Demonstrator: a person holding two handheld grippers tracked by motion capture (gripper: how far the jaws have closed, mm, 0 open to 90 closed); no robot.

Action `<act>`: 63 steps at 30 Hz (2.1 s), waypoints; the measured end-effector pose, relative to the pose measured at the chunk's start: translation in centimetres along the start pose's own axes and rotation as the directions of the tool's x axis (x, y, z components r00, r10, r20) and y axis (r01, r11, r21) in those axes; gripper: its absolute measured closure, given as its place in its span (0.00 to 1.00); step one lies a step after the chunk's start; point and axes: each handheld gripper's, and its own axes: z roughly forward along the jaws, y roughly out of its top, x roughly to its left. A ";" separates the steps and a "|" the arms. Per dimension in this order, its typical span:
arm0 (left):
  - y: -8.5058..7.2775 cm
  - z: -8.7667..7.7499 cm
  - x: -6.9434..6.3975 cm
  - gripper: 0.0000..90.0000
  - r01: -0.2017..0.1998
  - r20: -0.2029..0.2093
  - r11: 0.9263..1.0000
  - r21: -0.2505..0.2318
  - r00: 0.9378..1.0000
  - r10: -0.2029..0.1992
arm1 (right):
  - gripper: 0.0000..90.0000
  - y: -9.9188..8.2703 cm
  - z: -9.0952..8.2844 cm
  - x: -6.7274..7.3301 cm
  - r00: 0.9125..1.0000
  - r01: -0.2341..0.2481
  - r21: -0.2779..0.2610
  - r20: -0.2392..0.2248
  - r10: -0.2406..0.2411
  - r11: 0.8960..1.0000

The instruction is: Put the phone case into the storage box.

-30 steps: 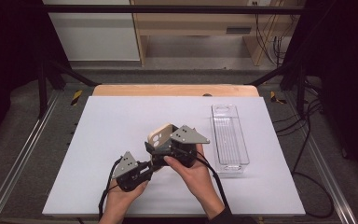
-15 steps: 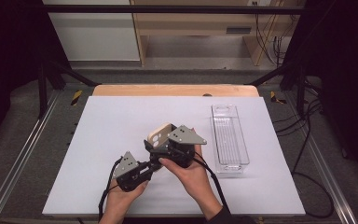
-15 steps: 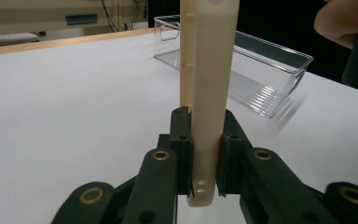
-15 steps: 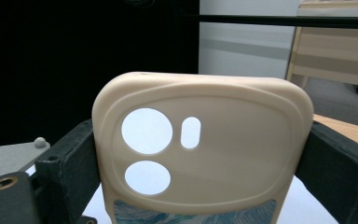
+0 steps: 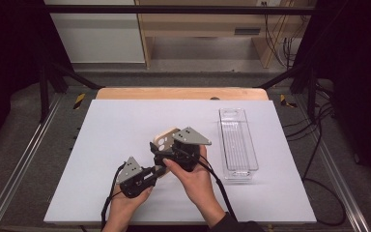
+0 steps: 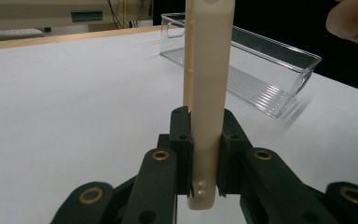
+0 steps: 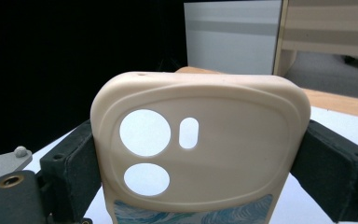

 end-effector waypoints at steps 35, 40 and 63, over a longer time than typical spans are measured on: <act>0.3 -0.5 0.8 0.15 -0.030 -0.096 0.993 -0.110 0.995 0.019 | 0.13 3.9 -1.3 -4.9 0.992 -0.029 -0.050 0.122 0.035 0.998; 0.3 -1.2 1.8 0.11 -0.029 -0.129 0.994 -0.102 0.992 0.016 | 0.13 5.0 -1.8 -5.6 0.990 -0.014 -0.055 0.139 0.022 0.998; -0.7 -8.3 5.9 0.07 -0.042 -0.270 0.982 -0.185 0.963 -0.010 | 0.13 8.0 -4.6 -10.8 0.968 0.013 -0.084 0.251 0.008 0.996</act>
